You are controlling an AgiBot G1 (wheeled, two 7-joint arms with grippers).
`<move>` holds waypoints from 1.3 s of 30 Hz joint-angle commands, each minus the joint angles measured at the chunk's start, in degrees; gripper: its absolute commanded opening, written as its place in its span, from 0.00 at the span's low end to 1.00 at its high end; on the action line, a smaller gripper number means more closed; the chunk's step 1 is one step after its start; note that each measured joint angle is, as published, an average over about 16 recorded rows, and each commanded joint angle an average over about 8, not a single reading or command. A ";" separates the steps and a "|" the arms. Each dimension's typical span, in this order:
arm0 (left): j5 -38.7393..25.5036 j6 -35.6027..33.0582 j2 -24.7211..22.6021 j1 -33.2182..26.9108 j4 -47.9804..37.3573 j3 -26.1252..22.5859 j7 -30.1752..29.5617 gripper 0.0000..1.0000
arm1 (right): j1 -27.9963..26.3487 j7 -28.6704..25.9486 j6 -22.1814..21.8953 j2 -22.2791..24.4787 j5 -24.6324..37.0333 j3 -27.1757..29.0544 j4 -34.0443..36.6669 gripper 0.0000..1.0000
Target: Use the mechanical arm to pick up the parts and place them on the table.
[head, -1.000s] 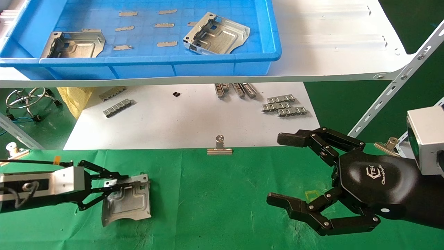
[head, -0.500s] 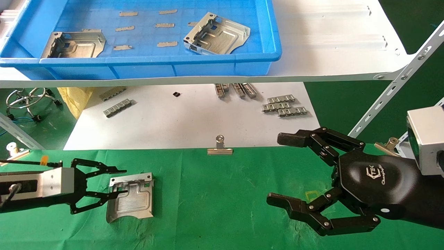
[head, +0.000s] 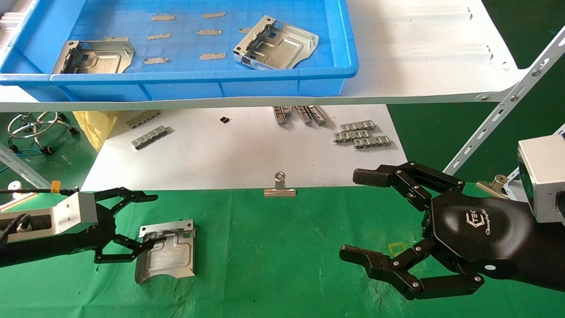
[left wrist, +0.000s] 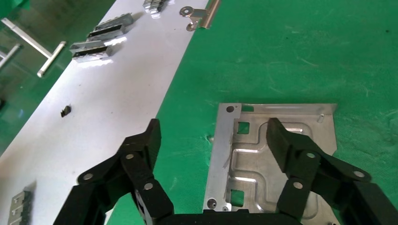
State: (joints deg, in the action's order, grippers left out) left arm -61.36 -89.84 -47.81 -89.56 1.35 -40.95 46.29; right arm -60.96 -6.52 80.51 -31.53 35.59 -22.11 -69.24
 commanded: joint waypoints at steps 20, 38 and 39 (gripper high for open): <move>4.84 1.08 3.39 7.19 18.94 6.32 -14.42 1.00 | 0.00 0.00 0.00 0.00 0.00 0.00 0.00 1.00; 11.13 2.40 7.43 16.12 41.82 14.31 -32.72 1.00 | 0.00 0.00 0.00 0.00 0.00 0.00 0.00 1.00; 11.45 2.46 7.63 16.58 42.99 14.72 -33.65 1.00 | 0.00 0.00 0.00 0.00 0.00 0.00 0.00 1.00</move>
State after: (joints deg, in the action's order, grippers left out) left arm -49.94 -87.38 -40.21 -73.04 44.19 -26.28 12.75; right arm -60.96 -6.52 80.51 -31.53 35.59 -22.11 -69.24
